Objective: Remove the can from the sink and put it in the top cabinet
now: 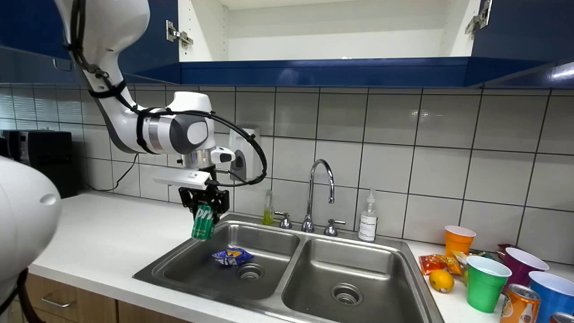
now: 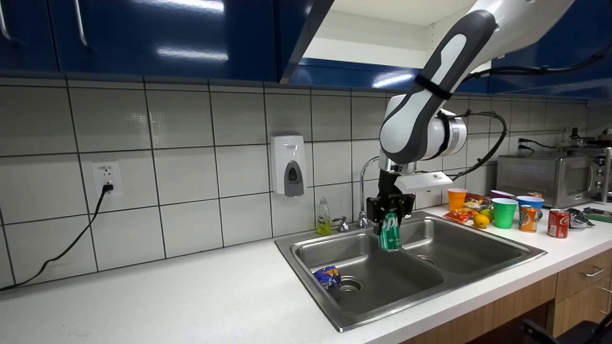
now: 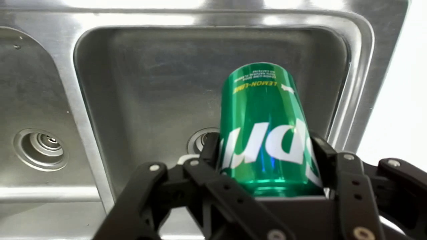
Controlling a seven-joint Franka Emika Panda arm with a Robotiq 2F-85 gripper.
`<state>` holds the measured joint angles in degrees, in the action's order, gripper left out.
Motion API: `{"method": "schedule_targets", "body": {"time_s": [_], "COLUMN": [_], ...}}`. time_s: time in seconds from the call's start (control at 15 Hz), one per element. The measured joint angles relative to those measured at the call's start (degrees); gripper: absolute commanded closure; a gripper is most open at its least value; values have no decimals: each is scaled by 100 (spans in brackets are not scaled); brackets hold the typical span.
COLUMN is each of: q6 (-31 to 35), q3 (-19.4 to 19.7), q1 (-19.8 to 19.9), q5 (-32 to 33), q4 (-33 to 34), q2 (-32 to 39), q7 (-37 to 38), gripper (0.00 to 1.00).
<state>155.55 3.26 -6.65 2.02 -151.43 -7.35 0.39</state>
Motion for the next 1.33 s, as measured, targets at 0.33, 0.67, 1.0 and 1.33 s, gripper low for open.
{"method": "schedule_targets", "body": {"time_s": [0.33, 0.67, 1.0, 1.33], "q6": [-385, -556, -673, -882], "q3": [-36, -36, -33, -34], "q1": [5, 160, 323, 307], "q5": [-48, -2, 23, -71], "q4": [-121, -88, 77, 224], "q2": [-486, -815, -909, -910], "q7": [-27, -27, -46, -258], "gripper": [60, 60, 60, 60]}}
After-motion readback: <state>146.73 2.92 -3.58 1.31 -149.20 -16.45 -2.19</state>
